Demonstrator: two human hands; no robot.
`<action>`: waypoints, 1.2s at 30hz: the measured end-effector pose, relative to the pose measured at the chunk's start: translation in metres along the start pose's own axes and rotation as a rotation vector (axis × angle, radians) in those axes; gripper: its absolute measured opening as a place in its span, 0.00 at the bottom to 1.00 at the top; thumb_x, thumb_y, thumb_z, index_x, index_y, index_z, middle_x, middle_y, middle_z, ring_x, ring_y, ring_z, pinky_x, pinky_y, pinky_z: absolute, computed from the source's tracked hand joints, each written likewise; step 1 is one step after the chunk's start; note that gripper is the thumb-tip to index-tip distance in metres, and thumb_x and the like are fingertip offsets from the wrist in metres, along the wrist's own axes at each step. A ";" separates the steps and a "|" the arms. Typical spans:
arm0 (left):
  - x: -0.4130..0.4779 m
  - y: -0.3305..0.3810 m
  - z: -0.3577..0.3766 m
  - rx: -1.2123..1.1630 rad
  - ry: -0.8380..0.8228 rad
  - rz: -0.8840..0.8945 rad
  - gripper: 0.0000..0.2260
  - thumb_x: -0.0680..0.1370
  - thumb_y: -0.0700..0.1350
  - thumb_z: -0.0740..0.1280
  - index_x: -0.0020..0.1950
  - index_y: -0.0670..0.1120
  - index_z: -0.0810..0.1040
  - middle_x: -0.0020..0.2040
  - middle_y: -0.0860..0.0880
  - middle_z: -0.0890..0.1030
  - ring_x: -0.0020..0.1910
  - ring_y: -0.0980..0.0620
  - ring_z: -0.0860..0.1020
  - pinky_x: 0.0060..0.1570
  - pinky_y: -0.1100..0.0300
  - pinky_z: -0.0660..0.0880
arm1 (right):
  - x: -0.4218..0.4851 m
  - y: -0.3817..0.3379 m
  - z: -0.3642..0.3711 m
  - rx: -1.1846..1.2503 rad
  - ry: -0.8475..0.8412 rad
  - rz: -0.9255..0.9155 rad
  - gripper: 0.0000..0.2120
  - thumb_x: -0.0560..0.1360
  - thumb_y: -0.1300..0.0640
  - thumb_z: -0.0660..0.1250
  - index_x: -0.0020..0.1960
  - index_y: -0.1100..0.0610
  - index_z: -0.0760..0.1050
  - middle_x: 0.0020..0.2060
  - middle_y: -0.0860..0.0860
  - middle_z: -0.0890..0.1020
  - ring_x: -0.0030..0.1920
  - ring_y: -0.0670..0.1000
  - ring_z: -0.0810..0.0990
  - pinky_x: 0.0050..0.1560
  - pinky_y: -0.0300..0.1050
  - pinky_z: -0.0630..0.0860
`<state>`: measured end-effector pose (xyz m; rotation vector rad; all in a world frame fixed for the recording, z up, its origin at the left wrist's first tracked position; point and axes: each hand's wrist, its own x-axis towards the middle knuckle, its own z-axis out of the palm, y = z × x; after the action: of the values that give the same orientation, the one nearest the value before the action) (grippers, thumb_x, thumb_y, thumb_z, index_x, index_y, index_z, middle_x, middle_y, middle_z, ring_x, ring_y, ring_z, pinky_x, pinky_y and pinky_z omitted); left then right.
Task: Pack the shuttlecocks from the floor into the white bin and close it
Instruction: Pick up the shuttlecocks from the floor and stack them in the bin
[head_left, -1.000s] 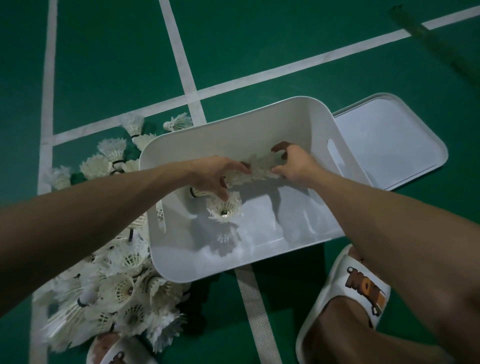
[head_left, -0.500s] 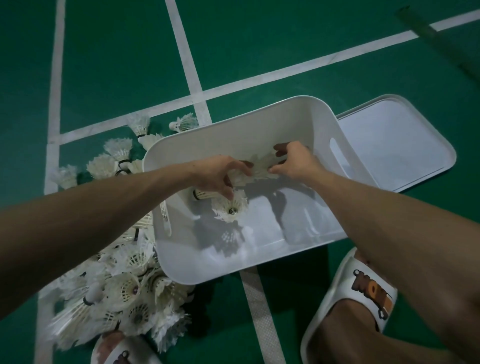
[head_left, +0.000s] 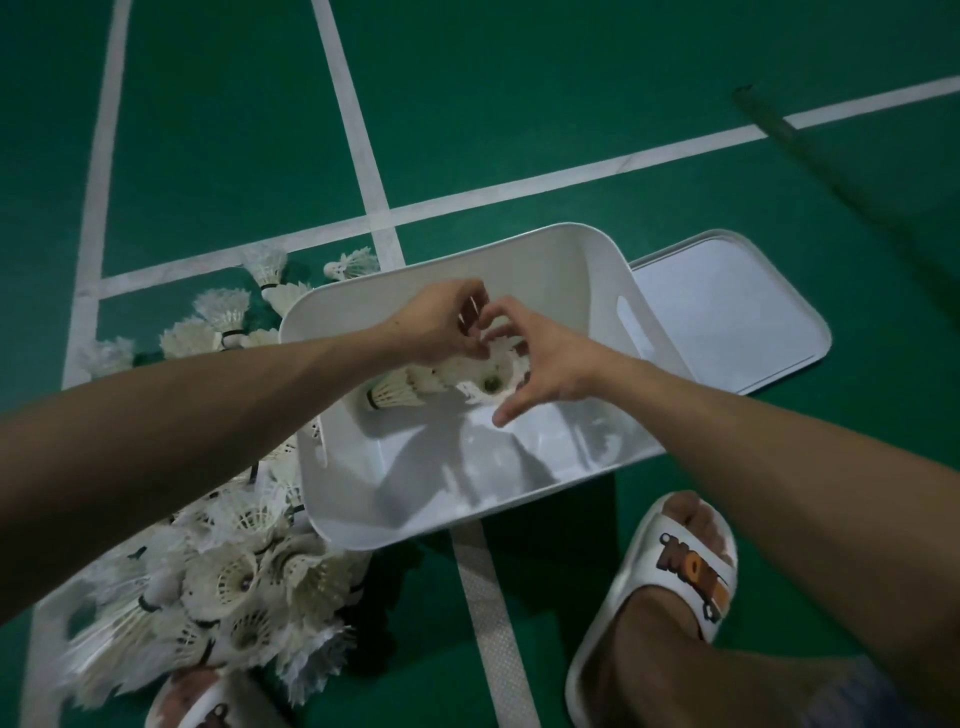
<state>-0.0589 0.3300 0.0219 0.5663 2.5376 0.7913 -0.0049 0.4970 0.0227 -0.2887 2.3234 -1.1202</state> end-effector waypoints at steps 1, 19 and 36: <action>-0.001 0.002 0.000 -0.014 0.026 0.000 0.17 0.68 0.42 0.77 0.52 0.45 0.74 0.44 0.51 0.79 0.43 0.52 0.78 0.40 0.64 0.75 | -0.001 -0.001 0.004 -0.056 0.005 -0.006 0.43 0.59 0.55 0.83 0.64 0.45 0.60 0.66 0.51 0.71 0.63 0.51 0.71 0.61 0.50 0.75; 0.011 -0.013 0.020 0.560 -0.253 0.317 0.38 0.73 0.43 0.73 0.77 0.53 0.56 0.78 0.49 0.56 0.72 0.45 0.62 0.69 0.50 0.63 | -0.002 0.046 -0.020 -0.320 0.260 0.125 0.35 0.69 0.58 0.73 0.72 0.43 0.63 0.56 0.58 0.72 0.59 0.59 0.72 0.57 0.47 0.71; 0.026 -0.062 0.024 0.806 -0.337 0.334 0.55 0.67 0.41 0.77 0.75 0.66 0.39 0.79 0.47 0.46 0.70 0.42 0.64 0.59 0.46 0.74 | 0.008 0.048 -0.007 -0.394 0.483 0.331 0.19 0.76 0.54 0.68 0.60 0.56 0.61 0.41 0.57 0.75 0.39 0.58 0.73 0.38 0.48 0.69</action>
<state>-0.0838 0.3067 -0.0403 1.2689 2.3851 -0.2776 -0.0138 0.5285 -0.0142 0.2536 2.8743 -0.6085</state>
